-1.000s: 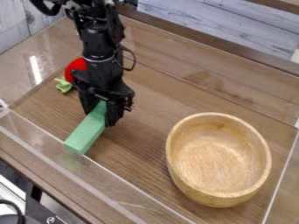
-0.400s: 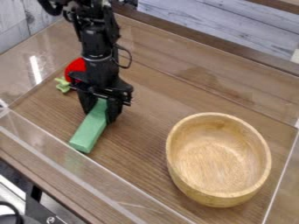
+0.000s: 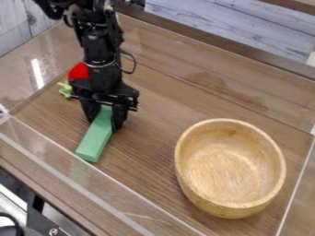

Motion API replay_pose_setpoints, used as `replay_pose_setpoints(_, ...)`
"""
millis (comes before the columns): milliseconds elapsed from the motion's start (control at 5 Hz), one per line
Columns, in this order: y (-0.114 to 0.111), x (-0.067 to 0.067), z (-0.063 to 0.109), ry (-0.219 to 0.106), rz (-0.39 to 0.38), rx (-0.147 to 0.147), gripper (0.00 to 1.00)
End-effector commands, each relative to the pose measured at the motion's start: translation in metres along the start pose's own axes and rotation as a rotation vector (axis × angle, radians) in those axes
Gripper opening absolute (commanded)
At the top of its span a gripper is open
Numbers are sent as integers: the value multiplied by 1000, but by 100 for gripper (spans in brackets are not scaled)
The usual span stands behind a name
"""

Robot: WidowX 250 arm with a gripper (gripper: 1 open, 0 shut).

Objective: Remove the green block from the brown bowl and put it on the table

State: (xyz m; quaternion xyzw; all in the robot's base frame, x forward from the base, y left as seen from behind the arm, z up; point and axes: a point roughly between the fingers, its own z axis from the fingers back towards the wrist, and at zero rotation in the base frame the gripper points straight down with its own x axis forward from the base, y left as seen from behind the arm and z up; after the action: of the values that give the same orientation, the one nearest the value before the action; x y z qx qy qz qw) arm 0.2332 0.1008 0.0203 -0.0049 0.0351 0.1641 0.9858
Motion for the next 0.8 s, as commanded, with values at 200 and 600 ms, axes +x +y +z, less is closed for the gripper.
replay_pose_setpoints(200,-3,-8,30,-30,120,-9,0)
replay_pose_setpoints(600,1,-11,35,-16,61,-10,0)
